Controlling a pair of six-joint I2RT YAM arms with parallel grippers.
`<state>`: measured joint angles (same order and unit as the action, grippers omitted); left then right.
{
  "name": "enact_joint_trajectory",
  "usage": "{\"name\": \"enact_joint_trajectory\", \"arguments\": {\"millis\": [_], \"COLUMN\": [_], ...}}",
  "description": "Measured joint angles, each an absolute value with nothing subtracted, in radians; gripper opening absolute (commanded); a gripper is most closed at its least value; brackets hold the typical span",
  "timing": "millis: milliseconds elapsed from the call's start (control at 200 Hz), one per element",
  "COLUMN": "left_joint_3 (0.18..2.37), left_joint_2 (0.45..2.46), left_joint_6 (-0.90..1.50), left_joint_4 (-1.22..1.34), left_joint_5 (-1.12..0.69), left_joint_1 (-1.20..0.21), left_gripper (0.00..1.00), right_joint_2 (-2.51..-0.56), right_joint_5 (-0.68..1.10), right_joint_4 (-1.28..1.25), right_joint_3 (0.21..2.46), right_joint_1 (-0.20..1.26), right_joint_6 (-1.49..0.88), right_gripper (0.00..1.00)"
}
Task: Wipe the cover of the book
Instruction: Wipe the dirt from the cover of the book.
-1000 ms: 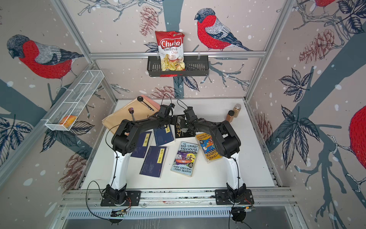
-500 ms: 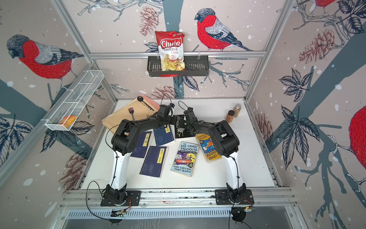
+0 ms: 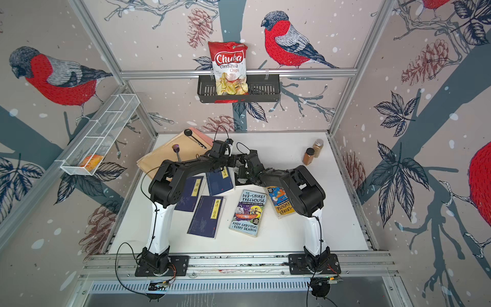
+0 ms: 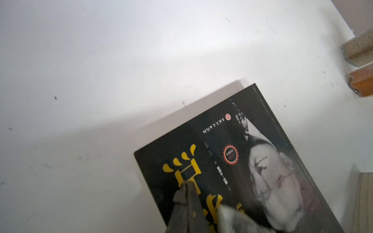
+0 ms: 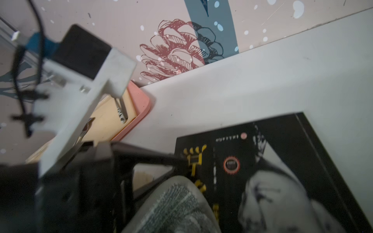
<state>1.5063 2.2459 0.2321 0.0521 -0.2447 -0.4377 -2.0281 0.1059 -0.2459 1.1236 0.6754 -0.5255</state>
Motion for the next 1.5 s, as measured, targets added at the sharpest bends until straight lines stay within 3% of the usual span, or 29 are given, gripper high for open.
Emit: {"name": "enact_joint_trajectory", "arguments": {"millis": [145, 490, 795, 971, 1501], "left_joint_3": [1.506, 1.504, 1.502, 1.513, 1.505], "left_joint_2": [2.246, 2.247, 2.242, 2.246, 2.226], "left_joint_6": [0.237, 0.24, 0.239, 0.239, 0.236], "left_joint_4": [0.053, 0.068, 0.056, 0.041, 0.015], "left_joint_5": [-0.25, -0.249, -0.272, -0.284, -0.265], "left_joint_1": [-0.437, -0.435, -0.434, -0.429, -0.428], "left_gripper": [0.04, 0.04, 0.03, 0.03, 0.03], "right_joint_2": [-2.012, -2.212, -1.998, -1.955, -2.353], "right_joint_5": [0.104, 0.318, 0.231, 0.233, 0.324], "right_joint_4": [-0.283, -0.309, -0.365, -0.339, -0.156], "right_joint_3": [1.082, 1.322, 1.025, 0.986, 1.614], "right_joint_1": [0.704, 0.593, 0.625, 0.628, 0.525], "right_joint_6": [-0.552, -0.587, -0.576, -0.554, -0.524], "right_gripper": [0.06, 0.04, 0.05, 0.05, 0.04]}}
